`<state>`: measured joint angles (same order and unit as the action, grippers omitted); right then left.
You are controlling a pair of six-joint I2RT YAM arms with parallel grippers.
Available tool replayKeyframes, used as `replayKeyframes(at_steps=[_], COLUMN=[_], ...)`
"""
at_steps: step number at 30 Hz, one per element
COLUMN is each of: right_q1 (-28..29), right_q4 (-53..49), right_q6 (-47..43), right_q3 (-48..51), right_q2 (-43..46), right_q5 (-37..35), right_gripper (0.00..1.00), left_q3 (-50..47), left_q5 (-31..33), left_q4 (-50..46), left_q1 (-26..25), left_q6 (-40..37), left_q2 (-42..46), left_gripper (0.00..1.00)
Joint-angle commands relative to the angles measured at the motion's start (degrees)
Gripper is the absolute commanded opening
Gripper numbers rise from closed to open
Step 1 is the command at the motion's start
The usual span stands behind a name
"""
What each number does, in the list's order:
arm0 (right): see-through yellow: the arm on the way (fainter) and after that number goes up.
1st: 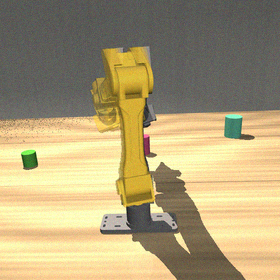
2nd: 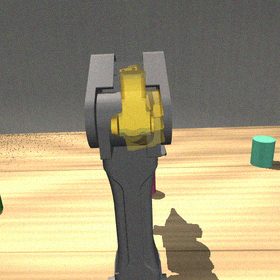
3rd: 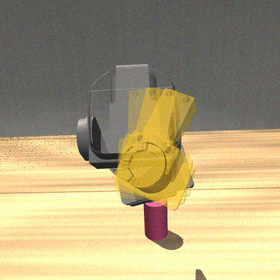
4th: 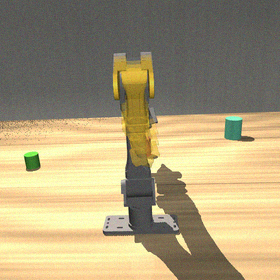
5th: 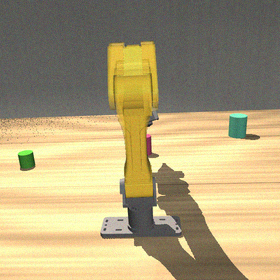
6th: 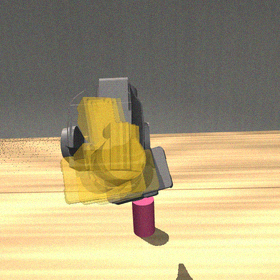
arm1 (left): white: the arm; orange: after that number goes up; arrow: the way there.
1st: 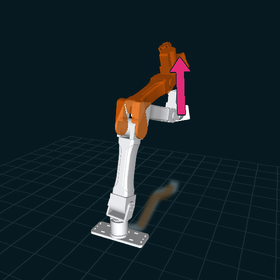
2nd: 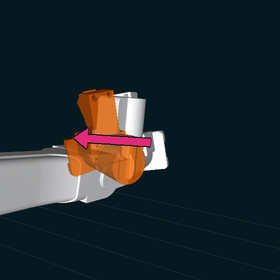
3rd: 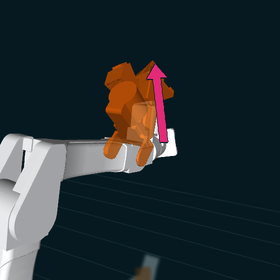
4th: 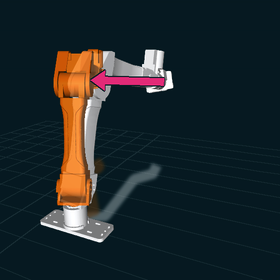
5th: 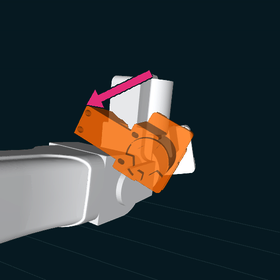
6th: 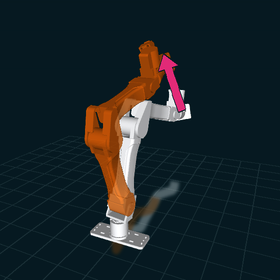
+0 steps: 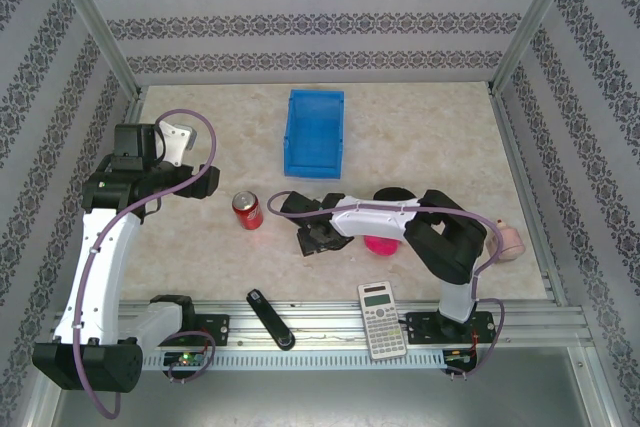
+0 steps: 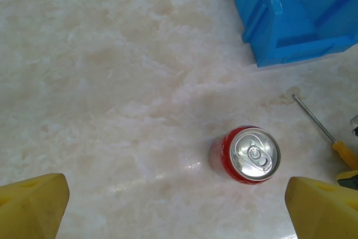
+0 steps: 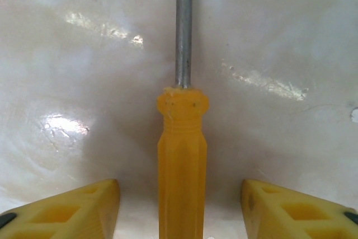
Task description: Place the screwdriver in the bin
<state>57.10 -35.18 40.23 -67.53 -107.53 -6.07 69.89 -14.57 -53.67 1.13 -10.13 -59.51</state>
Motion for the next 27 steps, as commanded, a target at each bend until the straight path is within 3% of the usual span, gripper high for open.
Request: replayKeyframes(at_steps=[1,11,18,27], right_q1=[-0.3,-0.2,-0.1,-0.1], right_q4=[-1.0,-1.1,-1.0,-3.2], right_q6=[0.3,-0.4,-2.4,-4.6], right_q3=[0.3,1.0,0.7,-1.4], right_q2=[-0.9,-1.7,-0.6,3.7], right_q5=[-0.5,0.3,-0.2,0.5], right_gripper=[0.54,0.38,0.19,0.18], left_q3=[0.2,0.3,1.0,2.0], left_q5=[0.7,0.1,1.3,1.3], left_q4=[-1.3,-1.5,-1.5,-2.5], left_q1=[-0.2,-0.2,-0.2,-0.2], left_q6=[-0.9,-0.1,0.0,-0.7], left_q2=[0.7,0.7,0.7,0.3], left_gripper=[0.99,0.99,0.99,0.99])
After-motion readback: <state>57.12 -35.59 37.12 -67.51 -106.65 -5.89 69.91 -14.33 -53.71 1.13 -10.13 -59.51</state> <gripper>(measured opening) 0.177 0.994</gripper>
